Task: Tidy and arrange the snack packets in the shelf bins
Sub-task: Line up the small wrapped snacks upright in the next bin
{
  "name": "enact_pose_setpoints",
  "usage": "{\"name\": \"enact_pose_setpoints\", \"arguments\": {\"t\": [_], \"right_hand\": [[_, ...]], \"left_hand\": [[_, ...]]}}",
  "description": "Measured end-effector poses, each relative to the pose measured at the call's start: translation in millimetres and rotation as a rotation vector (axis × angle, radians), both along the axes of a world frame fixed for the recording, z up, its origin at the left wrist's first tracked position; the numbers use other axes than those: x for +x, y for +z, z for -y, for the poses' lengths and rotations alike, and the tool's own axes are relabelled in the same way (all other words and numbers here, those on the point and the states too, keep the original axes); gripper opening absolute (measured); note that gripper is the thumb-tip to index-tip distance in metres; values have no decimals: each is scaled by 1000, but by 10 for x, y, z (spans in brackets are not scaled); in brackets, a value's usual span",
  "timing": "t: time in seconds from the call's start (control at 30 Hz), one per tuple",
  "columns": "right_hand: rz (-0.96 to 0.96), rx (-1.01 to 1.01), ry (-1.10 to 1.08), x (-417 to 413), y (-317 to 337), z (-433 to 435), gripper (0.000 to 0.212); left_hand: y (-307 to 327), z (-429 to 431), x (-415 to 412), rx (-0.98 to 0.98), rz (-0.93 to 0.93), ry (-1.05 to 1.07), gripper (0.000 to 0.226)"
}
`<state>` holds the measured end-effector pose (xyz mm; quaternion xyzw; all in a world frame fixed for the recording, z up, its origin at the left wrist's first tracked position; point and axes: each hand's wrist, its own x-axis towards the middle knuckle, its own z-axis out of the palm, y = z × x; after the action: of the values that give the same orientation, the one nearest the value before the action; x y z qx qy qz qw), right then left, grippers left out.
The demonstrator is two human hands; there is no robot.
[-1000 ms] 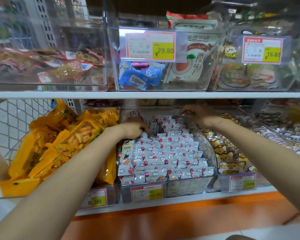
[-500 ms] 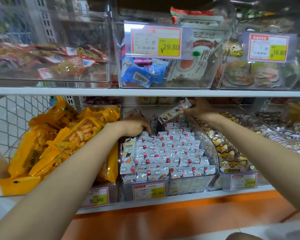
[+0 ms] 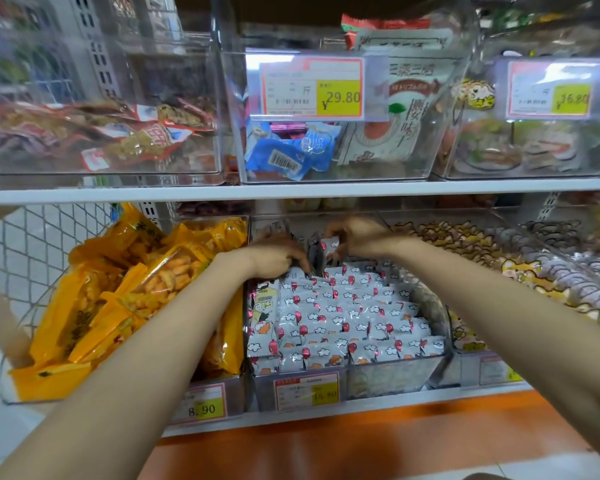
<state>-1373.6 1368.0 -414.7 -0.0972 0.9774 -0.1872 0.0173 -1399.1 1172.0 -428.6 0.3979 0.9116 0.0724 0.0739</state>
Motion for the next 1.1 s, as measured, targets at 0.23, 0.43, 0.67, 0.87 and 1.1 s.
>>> {"name": "enact_pose_setpoints", "arguments": {"t": [0.23,0.43,0.67,0.87,1.1], "right_hand": [[72,71,47,-101,-160,-30,9],[143,117,60,-164,-153,55,11],[130,175,5,-184,-101,16,23],[110,198,10,-183,-136,11,16],[86,19,5,-154,-200,-90,29]], "left_hand": [[-40,8,-60,3,4,12,44],[-54,14,-61,34,-5,-3,47],[-44,67,-25,45,9,-6,53],[1,83,50,66,2,16,51],[14,0,109,20,-1,29,48]]}}
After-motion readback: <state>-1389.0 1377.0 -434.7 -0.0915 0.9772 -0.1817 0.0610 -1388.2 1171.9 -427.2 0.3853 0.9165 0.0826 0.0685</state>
